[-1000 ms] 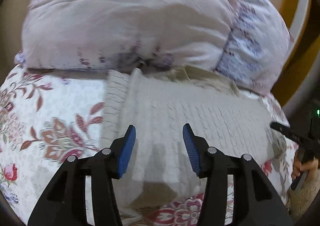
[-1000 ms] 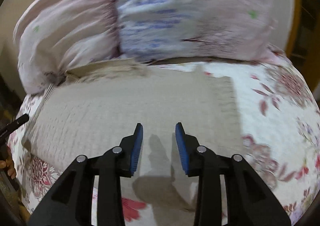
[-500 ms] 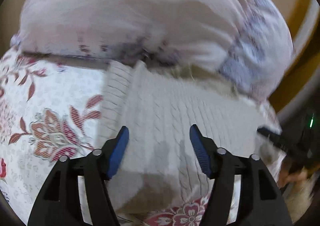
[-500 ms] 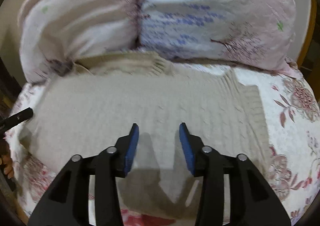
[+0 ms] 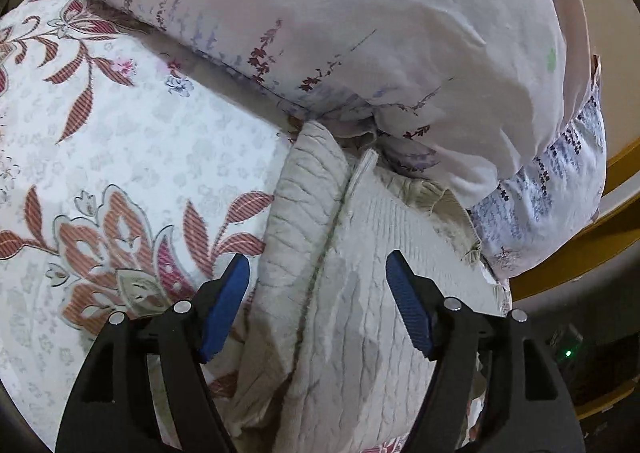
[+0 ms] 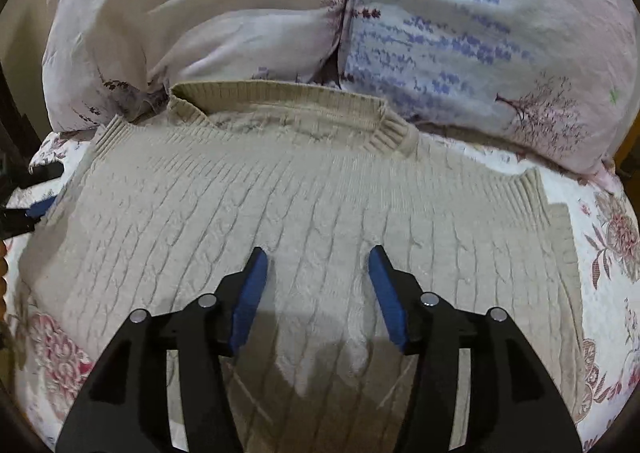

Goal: Fold small clothes

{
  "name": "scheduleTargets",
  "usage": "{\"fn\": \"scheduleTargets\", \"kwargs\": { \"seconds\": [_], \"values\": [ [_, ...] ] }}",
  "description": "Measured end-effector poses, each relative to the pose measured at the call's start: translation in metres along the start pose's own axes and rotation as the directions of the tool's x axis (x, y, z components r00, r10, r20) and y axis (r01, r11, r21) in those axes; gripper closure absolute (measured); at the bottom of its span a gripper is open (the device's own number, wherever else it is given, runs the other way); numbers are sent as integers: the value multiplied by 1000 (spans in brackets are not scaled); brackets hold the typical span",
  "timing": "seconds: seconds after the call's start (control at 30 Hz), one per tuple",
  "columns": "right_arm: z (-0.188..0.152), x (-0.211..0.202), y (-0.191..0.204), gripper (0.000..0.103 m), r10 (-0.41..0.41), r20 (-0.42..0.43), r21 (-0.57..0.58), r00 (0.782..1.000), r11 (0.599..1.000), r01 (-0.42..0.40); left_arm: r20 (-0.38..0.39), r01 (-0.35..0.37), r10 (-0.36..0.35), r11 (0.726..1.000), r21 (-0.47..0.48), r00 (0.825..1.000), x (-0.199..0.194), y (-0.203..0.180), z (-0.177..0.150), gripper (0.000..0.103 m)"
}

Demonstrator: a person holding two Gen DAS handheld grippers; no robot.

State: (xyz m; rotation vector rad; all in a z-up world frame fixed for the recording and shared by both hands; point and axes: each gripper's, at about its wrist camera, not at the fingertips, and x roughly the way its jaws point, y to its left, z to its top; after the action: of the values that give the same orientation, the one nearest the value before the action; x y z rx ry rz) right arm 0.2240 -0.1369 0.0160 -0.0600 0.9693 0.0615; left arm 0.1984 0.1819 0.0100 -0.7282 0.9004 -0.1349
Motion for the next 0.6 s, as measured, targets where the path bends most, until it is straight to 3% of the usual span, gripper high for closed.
{"fn": "scheduleTargets", "kwargs": {
  "seconds": [0.3, 0.6],
  "values": [
    [0, 1, 0, 48, 10, -1, 2, 1000, 1000, -10, -12, 59, -59, 997, -42, 998, 11, -4, 8, 33],
    [0, 2, 1, 47, 12, -6, -4, 1000, 1000, -12, -47, 27, -28, 999, -19, 999, 18, -12, 3, 57]
  ]
}}
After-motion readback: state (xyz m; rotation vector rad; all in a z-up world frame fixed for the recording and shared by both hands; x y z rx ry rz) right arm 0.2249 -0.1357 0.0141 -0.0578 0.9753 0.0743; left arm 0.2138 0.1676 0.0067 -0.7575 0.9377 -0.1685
